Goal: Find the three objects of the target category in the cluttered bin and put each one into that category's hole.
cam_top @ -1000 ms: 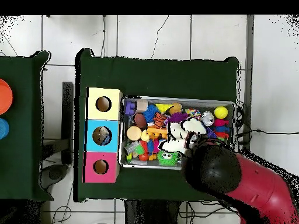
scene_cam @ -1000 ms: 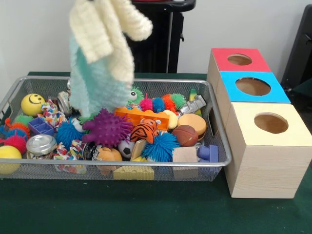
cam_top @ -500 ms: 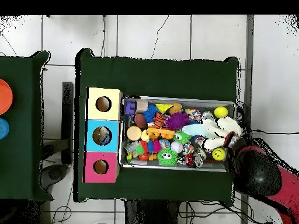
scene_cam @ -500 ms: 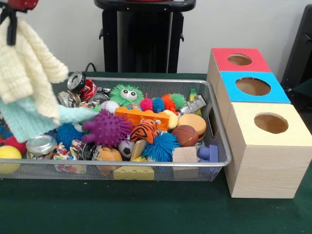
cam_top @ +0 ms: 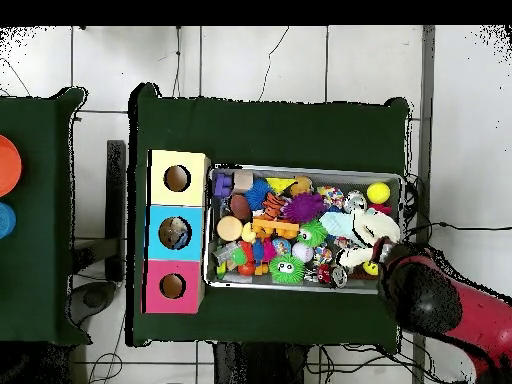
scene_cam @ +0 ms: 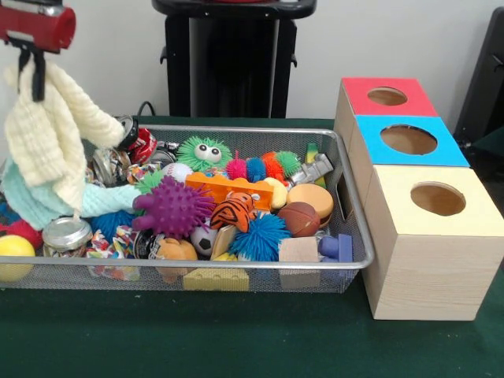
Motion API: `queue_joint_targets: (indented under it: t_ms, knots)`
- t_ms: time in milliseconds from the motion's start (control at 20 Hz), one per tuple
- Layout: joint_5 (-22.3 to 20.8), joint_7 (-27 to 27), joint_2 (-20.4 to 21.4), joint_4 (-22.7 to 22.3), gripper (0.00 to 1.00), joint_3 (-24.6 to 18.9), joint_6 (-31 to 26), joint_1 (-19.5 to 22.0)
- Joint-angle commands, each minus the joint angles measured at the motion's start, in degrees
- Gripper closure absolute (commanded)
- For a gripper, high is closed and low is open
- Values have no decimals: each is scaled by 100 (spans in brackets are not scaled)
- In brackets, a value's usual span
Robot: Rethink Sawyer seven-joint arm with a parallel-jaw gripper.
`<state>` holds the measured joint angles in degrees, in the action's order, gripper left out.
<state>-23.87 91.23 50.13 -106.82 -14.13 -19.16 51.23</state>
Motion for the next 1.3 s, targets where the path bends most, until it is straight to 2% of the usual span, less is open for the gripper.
queue_joint_targets:
  t_ms: [50,150,500,700,850,1000,1300]
  knots:
    - [-752,57,-1048,-301,100,-605,1098,-35]
    - [-889,194,-1355,-218,100,-609,1489,-15]
    - [-822,423,-2304,284,100,-463,1695,-21]
    - [-888,358,-2568,517,100,-337,1886,13]
    - [-853,226,-2374,470,100,-414,1659,75]
    - [-763,-2,-2055,365,100,-644,1163,121]
    - [-708,-391,-2170,592,100,-1068,657,320]
